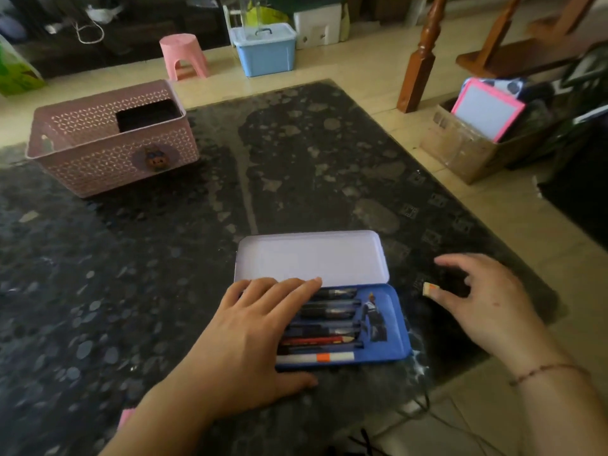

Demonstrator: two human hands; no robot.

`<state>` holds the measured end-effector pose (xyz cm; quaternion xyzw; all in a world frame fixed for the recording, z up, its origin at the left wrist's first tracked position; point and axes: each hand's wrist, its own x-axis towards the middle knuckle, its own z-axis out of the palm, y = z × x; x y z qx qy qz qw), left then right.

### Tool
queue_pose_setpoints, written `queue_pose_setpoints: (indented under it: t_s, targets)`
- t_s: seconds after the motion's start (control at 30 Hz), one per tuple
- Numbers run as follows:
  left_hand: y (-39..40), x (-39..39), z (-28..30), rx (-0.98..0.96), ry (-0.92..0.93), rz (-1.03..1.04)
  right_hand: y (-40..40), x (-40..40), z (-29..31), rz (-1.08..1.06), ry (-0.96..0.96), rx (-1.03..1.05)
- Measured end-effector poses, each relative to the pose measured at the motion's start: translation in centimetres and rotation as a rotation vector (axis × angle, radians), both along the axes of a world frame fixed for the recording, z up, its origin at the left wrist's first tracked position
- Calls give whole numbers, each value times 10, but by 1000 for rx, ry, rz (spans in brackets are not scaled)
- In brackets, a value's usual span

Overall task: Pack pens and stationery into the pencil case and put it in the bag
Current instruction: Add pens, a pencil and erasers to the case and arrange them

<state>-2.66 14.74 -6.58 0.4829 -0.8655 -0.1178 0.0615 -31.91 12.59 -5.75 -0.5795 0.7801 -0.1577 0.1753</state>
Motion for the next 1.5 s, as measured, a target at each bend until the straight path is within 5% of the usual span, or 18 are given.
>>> queue_pose_setpoints:
  t_s: [0.33,0.63,0.87,1.0,1.1,1.23,1.5]
  targets:
    - [-4,15,2,27,-17,10,3,10,4,150,-20,-38]
    - [-1,34,13,131,0,44,10,66,10,563,-41,-215]
    - [1,95,42,-158,80,555,7,72,1,595,59,-188]
    - [34,127,42,58,-68,753,5,71,7,546,-3,-217]
    - [72,145,36,268,-194,719,3,68,8,461,-116,-305]
    - [94,143,28,371,-126,616,-1,65,1,444,-171,-297]
    - [83,117,27,164,-41,527,2,65,8,432,-199,-381]
